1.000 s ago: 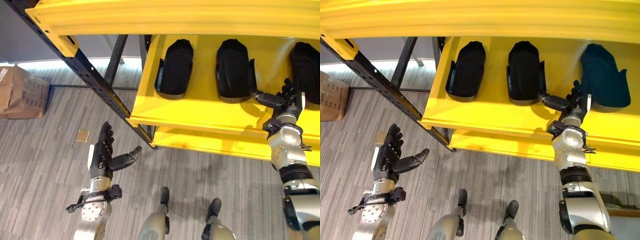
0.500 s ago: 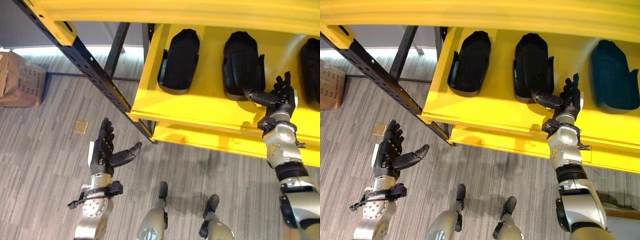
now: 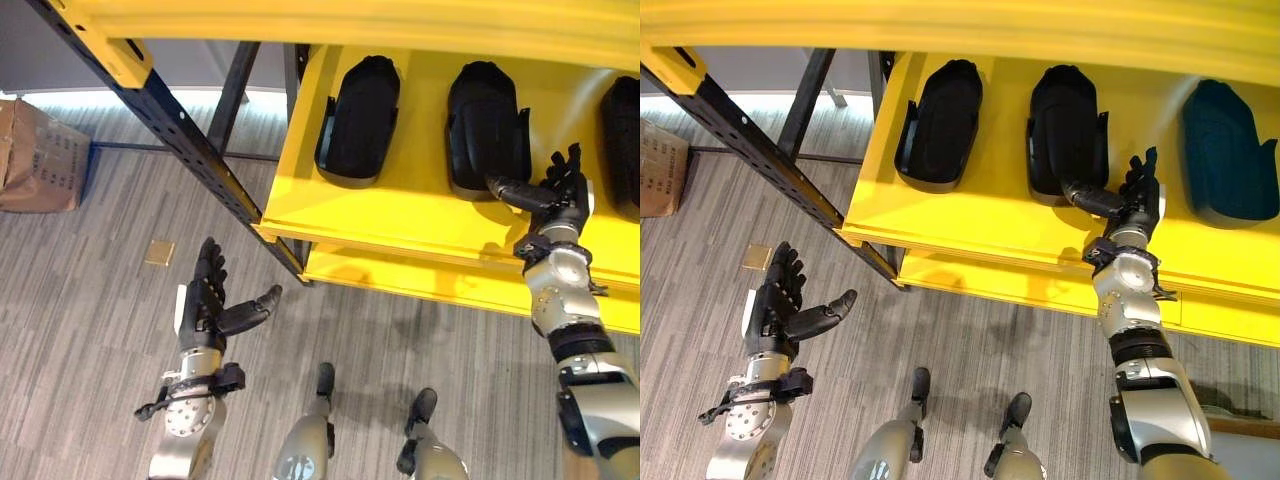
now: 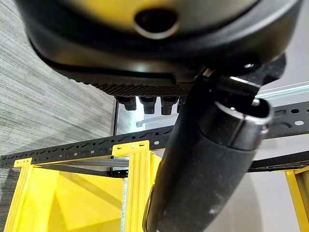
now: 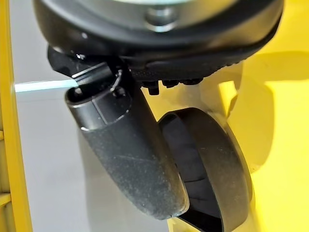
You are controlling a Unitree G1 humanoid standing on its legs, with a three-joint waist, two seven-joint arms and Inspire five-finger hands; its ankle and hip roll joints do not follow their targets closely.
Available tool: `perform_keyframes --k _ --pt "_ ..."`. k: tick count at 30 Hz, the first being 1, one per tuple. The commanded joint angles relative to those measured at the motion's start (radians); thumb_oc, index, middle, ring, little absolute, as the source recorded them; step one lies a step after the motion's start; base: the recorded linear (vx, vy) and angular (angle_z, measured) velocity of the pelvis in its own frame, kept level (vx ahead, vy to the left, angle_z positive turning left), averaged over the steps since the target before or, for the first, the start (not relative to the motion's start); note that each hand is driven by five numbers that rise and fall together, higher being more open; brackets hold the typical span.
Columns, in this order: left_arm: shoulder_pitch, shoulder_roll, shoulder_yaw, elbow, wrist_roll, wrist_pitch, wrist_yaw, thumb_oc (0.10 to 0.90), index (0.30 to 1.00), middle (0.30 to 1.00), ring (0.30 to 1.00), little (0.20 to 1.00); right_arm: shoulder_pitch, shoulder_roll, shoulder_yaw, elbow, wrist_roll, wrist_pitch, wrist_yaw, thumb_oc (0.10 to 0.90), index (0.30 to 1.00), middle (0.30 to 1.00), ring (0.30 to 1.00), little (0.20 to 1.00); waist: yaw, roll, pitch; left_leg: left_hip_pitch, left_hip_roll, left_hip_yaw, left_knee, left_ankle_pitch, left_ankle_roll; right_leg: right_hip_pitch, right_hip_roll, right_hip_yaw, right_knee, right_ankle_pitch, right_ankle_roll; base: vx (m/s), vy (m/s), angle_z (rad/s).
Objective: Move parts from the plastic box to the shelf.
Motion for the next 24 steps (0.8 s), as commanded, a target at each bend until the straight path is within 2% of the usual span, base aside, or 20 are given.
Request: perform_keyframes --k 1,24 --pt "-0.024 0.006 0.045 -0.106 -0.015 -0.116 0.023 0.900 1.000 1.000 1.000 1.000 -0.154 -0.015 0.032 -0.020 0.028 -0.087 0.031 0.900 1.000 1.000 1.000 1.000 0.005 -0.056 -0.013 0.054 0.051 0.007 -0.010 -0.046 -0.037 0.080 -0.073 -0.002 0.019 -0.044 0.046 0.00 0.000 0.00" --pt "-0.014 -0.005 0.059 -0.117 -0.017 -0.116 0.025 0.900 1.000 1.000 1.000 1.000 -0.121 0.061 0.053 -0.084 0.073 -0.087 0.070 0.900 1.000 1.000 1.000 1.000 0.013 -0.063 -0.012 0.049 0.044 -0.002 -0.010 -0.045 -0.035 0.085 -0.076 -0.011 0.016 -0.037 0.046 0.00 0.000 0.00"
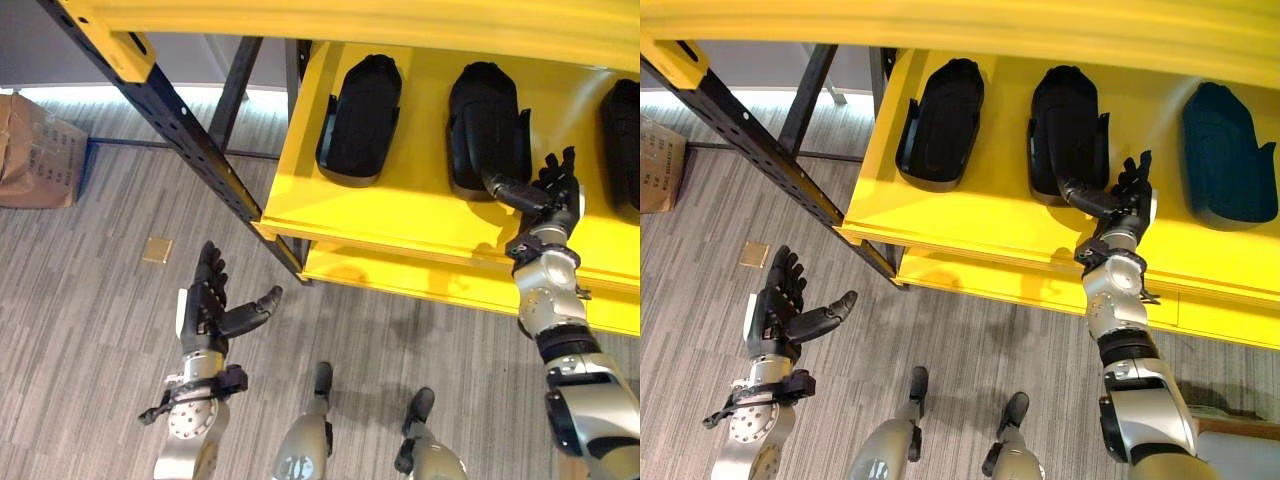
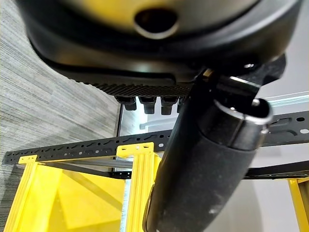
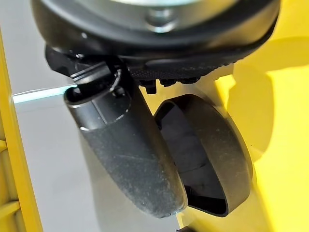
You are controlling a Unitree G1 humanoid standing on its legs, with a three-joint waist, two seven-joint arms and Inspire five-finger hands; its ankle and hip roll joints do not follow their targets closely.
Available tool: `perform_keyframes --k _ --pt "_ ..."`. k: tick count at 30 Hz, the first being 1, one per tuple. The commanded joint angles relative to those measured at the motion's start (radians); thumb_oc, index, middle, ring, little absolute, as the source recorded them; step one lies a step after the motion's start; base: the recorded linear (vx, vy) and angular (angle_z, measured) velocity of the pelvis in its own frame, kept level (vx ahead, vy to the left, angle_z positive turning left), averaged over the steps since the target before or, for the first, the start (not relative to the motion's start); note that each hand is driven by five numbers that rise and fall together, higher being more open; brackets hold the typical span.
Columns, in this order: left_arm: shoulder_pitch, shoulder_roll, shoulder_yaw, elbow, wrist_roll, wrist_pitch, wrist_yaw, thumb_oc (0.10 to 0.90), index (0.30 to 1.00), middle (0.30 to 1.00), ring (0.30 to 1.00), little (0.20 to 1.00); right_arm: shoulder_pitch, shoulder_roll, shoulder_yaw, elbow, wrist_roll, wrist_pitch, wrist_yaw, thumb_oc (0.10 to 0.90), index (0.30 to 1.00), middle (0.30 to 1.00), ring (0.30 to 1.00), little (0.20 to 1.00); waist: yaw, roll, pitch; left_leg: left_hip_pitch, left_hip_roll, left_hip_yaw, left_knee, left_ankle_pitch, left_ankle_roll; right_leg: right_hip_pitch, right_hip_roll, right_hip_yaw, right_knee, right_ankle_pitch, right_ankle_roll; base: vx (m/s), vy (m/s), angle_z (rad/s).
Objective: Move parts from the plastic box to the shelf.
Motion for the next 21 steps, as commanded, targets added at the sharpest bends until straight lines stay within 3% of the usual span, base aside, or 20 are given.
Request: perform_keyframes --k 1,21 --pt "-0.024 0.027 0.054 -0.118 -0.019 -0.114 0.021 0.900 1.000 1.000 1.000 1.000 -0.122 0.014 0.070 -0.083 0.014 -0.055 0.065 0.900 1.000 1.000 1.000 1.000 0.013 -0.059 -0.015 0.048 0.044 0.002 -0.010 -0.048 -0.032 0.080 -0.077 -0.005 0.016 -0.038 0.045 0.00 0.000 0.00" --pt "-0.009 0.014 0.072 -0.124 -0.017 -0.114 0.022 0.900 1.000 1.000 1.000 1.000 -0.078 0.057 0.090 -0.134 -0.004 -0.048 0.085 0.900 1.000 1.000 1.000 1.000 0.017 -0.072 -0.012 0.045 0.046 -0.002 -0.010 -0.048 -0.031 0.080 -0.074 -0.012 0.017 -0.040 0.044 0.00 0.000 0.00"
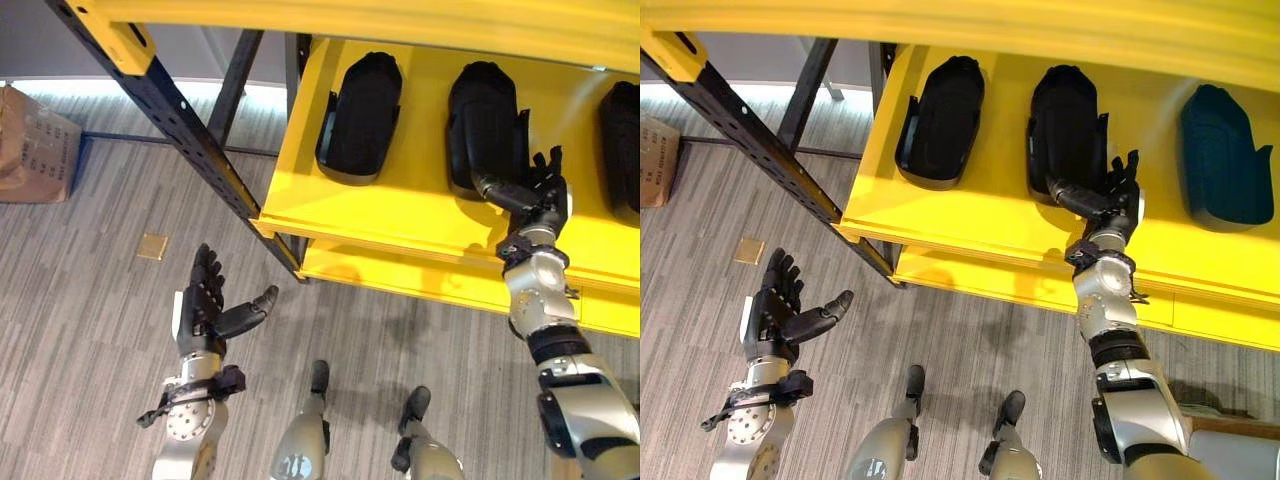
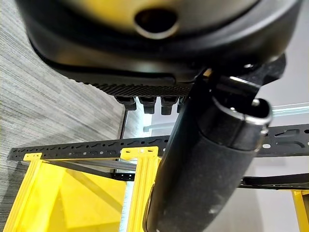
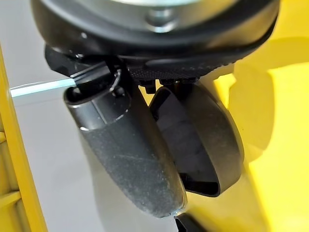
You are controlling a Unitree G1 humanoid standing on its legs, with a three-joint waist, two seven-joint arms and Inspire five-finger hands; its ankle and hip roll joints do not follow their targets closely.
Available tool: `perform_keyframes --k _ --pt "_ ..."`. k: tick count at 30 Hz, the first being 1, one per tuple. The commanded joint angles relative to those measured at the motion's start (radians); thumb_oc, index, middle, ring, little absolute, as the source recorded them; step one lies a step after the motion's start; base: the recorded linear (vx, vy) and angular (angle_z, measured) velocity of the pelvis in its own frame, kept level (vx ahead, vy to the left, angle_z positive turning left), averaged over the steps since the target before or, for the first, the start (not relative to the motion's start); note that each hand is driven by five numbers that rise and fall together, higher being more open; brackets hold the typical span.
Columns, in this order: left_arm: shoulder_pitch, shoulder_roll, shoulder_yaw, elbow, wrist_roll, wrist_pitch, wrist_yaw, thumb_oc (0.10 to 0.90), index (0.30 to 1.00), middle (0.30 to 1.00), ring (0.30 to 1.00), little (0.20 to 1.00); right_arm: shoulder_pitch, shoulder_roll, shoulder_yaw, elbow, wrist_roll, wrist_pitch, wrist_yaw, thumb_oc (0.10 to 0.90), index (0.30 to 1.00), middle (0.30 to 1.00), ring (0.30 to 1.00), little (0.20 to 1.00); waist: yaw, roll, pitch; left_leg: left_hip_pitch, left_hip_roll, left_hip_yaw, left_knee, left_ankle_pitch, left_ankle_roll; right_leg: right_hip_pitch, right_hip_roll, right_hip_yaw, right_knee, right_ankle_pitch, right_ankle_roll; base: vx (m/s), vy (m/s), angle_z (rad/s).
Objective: Move parts from the plastic box to the shelf.
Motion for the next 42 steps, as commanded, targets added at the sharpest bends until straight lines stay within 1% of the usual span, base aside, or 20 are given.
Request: perform_keyframes --k 1,11,15,17,19,20,21,22,23,24,26,27,28,30,31,35,36,37,39,42 --pt "-0.017 0.018 0.060 -0.124 0.018 -0.113 0.022 0.900 1.000 1.000 1.000 1.000 -0.079 0.023 0.075 -0.120 -0.005 -0.037 0.077 0.900 1.000 1.000 1.000 1.000 0.018 -0.058 -0.021 0.044 0.045 0.002 -0.010 -0.050 -0.029 0.077 -0.076 -0.007 0.017 -0.039 0.044 0.00 0.000 0.00" --pt "-0.018 0.014 0.064 -0.121 0.019 -0.114 0.023 0.900 1.000 1.000 1.000 1.000 -0.066 0.033 0.071 -0.132 -0.006 -0.040 0.078 0.900 1.000 1.000 1.000 1.000 0.019 -0.062 -0.019 0.044 0.045 -0.002 -0.010 -0.049 -0.029 0.080 -0.074 -0.008 0.018 -0.040 0.041 0.00 -0.003 0.02" --pt "-0.014 0.014 0.069 -0.121 0.021 -0.117 0.026 0.900 1.000 1.000 1.000 1.000 -0.056 0.019 0.052 -0.144 -0.035 -0.051 0.052 0.900 1.000 1.000 1.000 1.000 0.015 -0.064 -0.022 0.046 0.046 -0.001 -0.010 -0.051 -0.028 0.080 -0.074 -0.007 0.016 -0.039 0.042 0.00 0.000 0.00" --pt "-0.011 0.012 0.076 -0.119 0.022 -0.118 0.031 0.900 1.000 1.000 1.000 1.000 -0.048 -0.009 0.018 -0.177 -0.074 -0.069 0.016 0.900 1.000 1.000 1.000 1.000 0.009 -0.064 -0.022 0.055 0.048 0.003 -0.010 -0.058 -0.030 0.086 -0.072 -0.004 0.016 -0.043 0.044 0.00 0.000 0.00" --pt "-0.012 0.012 0.075 -0.120 0.022 -0.118 0.031 0.900 1.000 1.000 1.000 1.000 -0.047 -0.009 0.017 -0.179 -0.076 -0.068 0.014 0.900 1.000 1.000 1.000 1.000 0.009 -0.065 -0.022 0.050 0.046 0.002 -0.010 -0.053 -0.028 0.083 -0.074 -0.005 0.015 -0.039 0.043 0.00 0.000 0.00" --pt "-0.010 0.012 0.081 -0.119 0.025 -0.118 0.033 0.900 1.000 1.000 1.000 1.000 -0.041 -0.024 0.009 -0.202 -0.110 -0.073 -0.004 0.900 1.000 1.000 1.000 1.000 0.007 -0.065 -0.022 0.056 0.048 0.004 -0.010 -0.059 -0.030 0.087 -0.071 -0.003 0.016 -0.043 0.044 0.00 0.000 0.00" --pt "-0.011 0.010 0.088 -0.116 0.035 -0.118 0.041 0.900 1.000 1.000 1.000 1.000 -0.017 -0.056 -0.021 -0.269 -0.189 -0.085 -0.057 0.900 1.000 1.000 1.000 1.000 0.000 -0.068 -0.023 0.055 0.047 0.006 -0.010 -0.056 -0.027 0.084 -0.072 -0.001 0.015 -0.039 0.044 0.00 0.000 0.00" --pt "-0.012 0.009 0.091 -0.118 0.046 -0.117 0.049 0.900 1.000 1.000 1.000 1.000 0.000 -0.065 -0.039 -0.309 -0.237 -0.090 -0.086 0.900 1.000 1.000 1.000 1.000 -0.004 -0.069 -0.024 0.056 0.048 0.008 -0.010 -0.057 -0.027 0.085 -0.072 -0.001 0.015 -0.039 0.044 0.00 0.000 0.00" --pt "-0.012 0.010 0.091 -0.118 0.046 -0.117 0.050 0.900 1.000 1.000 1.000 1.000 0.001 -0.065 -0.040 -0.311 -0.238 -0.089 -0.087 0.900 1.000 1.000 1.000 1.000 -0.005 -0.069 -0.025 0.054 0.047 0.007 -0.010 -0.056 -0.027 0.083 -0.072 -0.001 0.014 -0.038 0.045 0.00 0.000 0.00" --pt "-0.012 0.012 0.101 -0.124 0.069 -0.118 0.056 0.900 1.000 1.000 1.000 1.000 0.029 -0.110 -0.067 -0.391 -0.394 -0.089 -0.159 0.900 1.000 1.000 1.000 1.000 -0.017 -0.070 -0.026 0.060 0.049 0.010 -0.010 -0.064 -0.028 0.086 -0.070 0.003 0.015 -0.043 0.047 0.00 0.000 0.00" --pt "-0.012 0.013 0.097 -0.124 0.071 -0.118 0.058 0.900 1.000 1.000 1.000 1.000 0.040 -0.105 -0.072 -0.409 -0.410 -0.077 -0.172 0.900 1.000 1.000 1.000 1.000 -0.015 -0.070 -0.028 0.056 0.048 0.009 -0.010 -0.059 -0.026 0.082 -0.071 0.002 0.015 -0.038 0.046 0.00 0.000 0.00" --pt "-0.012 0.013 0.107 -0.124 0.101 -0.117 0.067 0.900 1.000 1.000 1.000 1.000 0.079 -0.125 -0.093 -0.479 -0.518 -0.073 -0.211 0.900 1.000 1.000 1.000 1.000 -0.025 -0.071 -0.029 0.063 0.050 0.011 -0.010 -0.067 -0.027 0.085 -0.068 0.006 0.016 -0.044 0.048 0.00 0.000 0.00" --pt "-0.006 0.017 0.110 -0.132 0.127 -0.115 0.077 0.900 1.000 1.000 1.000 1.000 0.132 -0.122 -0.135 -0.585 -0.605 -0.061 -0.243 0.900 1.000 1.000 1.000 1.000 -0.031 -0.073 -0.032 0.062 0.050 0.010 -0.010 -0.062 -0.025 0.084 -0.069 0.007 0.016 -0.042 0.048 0.00 0.000 0.00" --pt "-0.004 0.020 0.111 -0.139 0.132 -0.114 0.076 0.900 1.000 1.000 1.000 1.000 0.153 -0.119 -0.152 -0.613 -0.637 -0.054 -0.259 0.900 1.000 1.000 1.000 1.000 -0.034 -0.074 -0.036 0.062 0.050 0.009 -0.010 -0.062 -0.024 0.084 -0.068 0.009 0.014 -0.043 0.048 0.00 0.000 0.00" --pt "0.002 0.022 0.115 -0.152 0.142 -0.112 0.082 0.900 1.000 1.000 1.000 1.000 0.192 -0.110 -0.187 -0.693 -0.677 -0.059 -0.271 0.900 1.000 1.000 1.000 1.000 -0.042 -0.076 -0.040 0.067 0.053 0.011 -0.010 -0.063 -0.025 0.087 -0.067 0.011 0.013 -0.044 0.048 0.00 0.000 0.00" --pt "0.008 0.023 0.112 -0.155 0.153 -0.102 0.078 0.900 1.000 1.000 1.000 1.000 0.270 -0.054 -0.196 -0.785 -0.659 -0.068 -0.236 0.900 1.000 1.000 1.000 1.000 -0.057 -0.085 -0.051 0.078 0.056 0.017 -0.010 -0.066 -0.024 0.093 -0.063 0.018 0.013 -0.044 0.048 0.00 0.000 0.00" --pt "0.010 0.024 0.112 -0.156 0.154 -0.102 0.078 0.900 1.000 1.000 1.000 1.000 0.274 -0.052 -0.197 -0.789 -0.659 -0.067 -0.234 0.900 1.000 1.000 1.000 1.000 -0.057 -0.086 -0.052 0.078 0.056 0.017 -0.010 -0.066 -0.024 0.094 -0.063 0.018 0.013 -0.044 0.048 0.00 0.000 0.00" --pt "0.013 0.023 0.111 -0.156 0.158 -0.095 0.075 0.900 1.000 1.000 1.000 1.000 0.320 -0.023 -0.197 -0.830 -0.643 -0.073 -0.209 0.900 1.000 1.000 1.000 1.000 -0.064 -0.090 -0.059 0.085 0.058 0.021 -0.010 -0.068 -0.024 0.099 -0.062 0.022 0.012 -0.043 0.049 0.01 0.005 -0.03" --pt "0.012 0.023 0.111 -0.160 0.162 -0.091 0.067 0.900 1.000 1.000 1.000 1.000 0.358 -0.004 -0.198 -0.850 -0.626 -0.078 -0.188 0.900 1.000 1.000 1.000 1.000 -0.072 -0.093 -0.065 0.090 0.060 0.024 -0.010 -0.069 -0.024 0.103 -0.060 0.027 0.010 -0.043 0.049 0.00 0.006 -0.03" --pt "0.007 0.023 0.096 -0.152 0.154 -0.081 0.049 0.900 1.000 1.000 1.000 1.000 0.435 0.059 -0.188 -0.880 -0.518 -0.102 -0.122 0.900 1.000 1.000 1.000 1.000 -0.086 -0.098 -0.079 0.104 0.065 0.032 -0.010 -0.071 -0.025 0.112 -0.058 0.032 0.008 -0.041 0.050 0.00 0.018 -0.07"
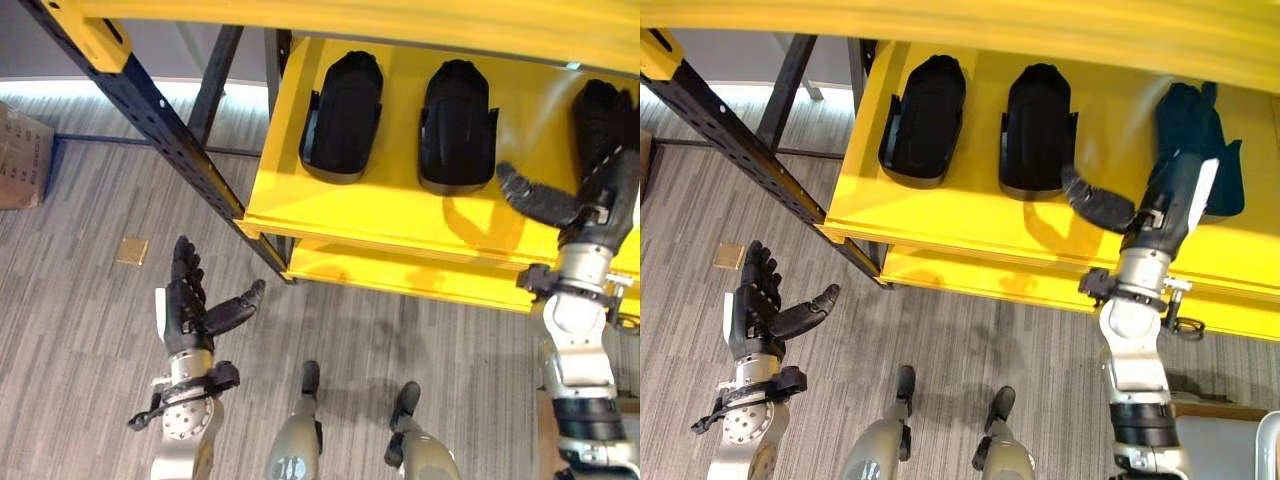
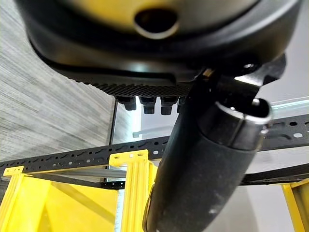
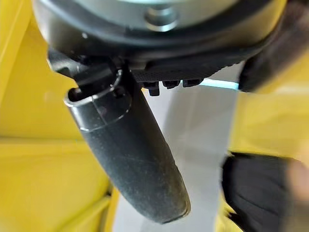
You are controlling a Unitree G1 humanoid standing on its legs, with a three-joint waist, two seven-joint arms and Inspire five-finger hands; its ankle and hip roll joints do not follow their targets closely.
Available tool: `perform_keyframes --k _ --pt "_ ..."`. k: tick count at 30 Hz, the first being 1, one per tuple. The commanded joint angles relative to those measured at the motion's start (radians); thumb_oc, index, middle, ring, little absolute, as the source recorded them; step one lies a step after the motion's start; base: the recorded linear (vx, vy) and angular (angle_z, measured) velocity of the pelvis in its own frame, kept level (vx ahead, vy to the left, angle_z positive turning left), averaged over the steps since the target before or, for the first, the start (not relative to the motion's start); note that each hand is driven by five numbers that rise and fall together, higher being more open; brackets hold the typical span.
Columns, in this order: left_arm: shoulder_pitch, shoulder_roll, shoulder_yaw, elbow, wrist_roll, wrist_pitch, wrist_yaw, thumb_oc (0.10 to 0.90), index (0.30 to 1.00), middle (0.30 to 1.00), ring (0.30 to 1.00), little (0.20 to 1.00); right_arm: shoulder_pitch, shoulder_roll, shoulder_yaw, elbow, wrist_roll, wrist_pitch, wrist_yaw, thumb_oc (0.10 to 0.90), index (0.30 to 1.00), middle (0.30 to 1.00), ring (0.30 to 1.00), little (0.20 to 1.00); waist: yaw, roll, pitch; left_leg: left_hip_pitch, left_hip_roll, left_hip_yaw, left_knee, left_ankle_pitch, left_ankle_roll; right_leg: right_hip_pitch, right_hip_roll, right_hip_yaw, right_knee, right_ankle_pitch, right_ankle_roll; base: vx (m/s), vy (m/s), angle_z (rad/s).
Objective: Move parts from the plastic box to the shelf.
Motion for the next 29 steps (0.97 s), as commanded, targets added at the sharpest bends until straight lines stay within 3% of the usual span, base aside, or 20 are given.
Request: perform_keyframes --k 1,5,8,10,18,29 --pt "0.003 0.051 0.024 -0.111 0.006 -0.071 -0.029 0.900 1.000 1.000 1.000 1.000 0.021 0.039 0.007 -0.112 0.151 -0.132 0.102 0.900 1.000 1.000 1.000 1.000 -0.032 -0.069 -0.122 0.077 0.067 0.041 -0.010 -0.072 -0.028 0.079 -0.059 0.032 0.005 -0.033 0.054 0.00 0.034 -0.08" --pt "0.000 0.041 -0.007 -0.074 -0.032 -0.064 -0.066 0.900 1.000 1.000 1.000 1.000 0.157 0.130 0.060 -0.108 0.281 -0.133 0.204 0.900 1.000 1.000 1.000 1.000 -0.061 -0.073 -0.152 0.099 0.071 0.064 -0.010 -0.081 -0.025 0.082 -0.060 0.054 0.000 -0.023 0.060 -0.01 0.042 -0.09" --pt "0.000 0.038 -0.016 -0.055 -0.050 -0.063 -0.082 0.900 1.000 1.000 1.000 1.000 0.218 0.132 0.089 -0.111 0.260 -0.116 0.222 0.900 1.000 1.000 1.000 1.000 -0.074 -0.076 -0.167 0.113 0.072 0.083 -0.010 -0.088 -0.021 0.077 -0.060 0.077 0.000 -0.020 0.063 -0.01 0.062 -0.23" --pt "-0.001 0.000 -0.032 -0.012 -0.162 -0.059 -0.127 0.900 1.000 1.000 1.000 1.000 0.314 0.175 0.107 -0.082 0.295 -0.093 0.264 0.900 1.000 1.000 1.000 1.000 -0.100 -0.077 -0.194 0.138 0.077 0.118 -0.010 -0.100 -0.017 0.067 -0.062 0.115 0.000 -0.011 0.071 -0.02 0.097 -0.35" --pt "-0.025 -0.017 -0.052 0.054 -0.196 -0.055 -0.160 0.900 1.000 1.000 1.000 1.000 0.368 0.194 0.116 -0.007 0.267 -0.069 0.261 0.900 1.000 1.000 1.000 1.000 -0.119 -0.086 -0.238 0.177 0.073 0.148 -0.010 -0.122 -0.009 0.069 -0.065 0.160 0.000 -0.003 0.078 0.00 0.051 -0.31" --pt "-0.031 -0.024 -0.054 0.077 -0.205 -0.036 -0.164 0.900 1.000 1.000 1.000 1.000 0.373 0.194 0.146 0.027 0.255 -0.045 0.258 0.900 1.000 1.000 1.000 1.000 -0.121 -0.088 -0.264 0.201 0.072 0.151 -0.010 -0.129 -0.007 0.091 -0.070 0.172 0.000 -0.006 0.075 0.00 0.006 -0.02"
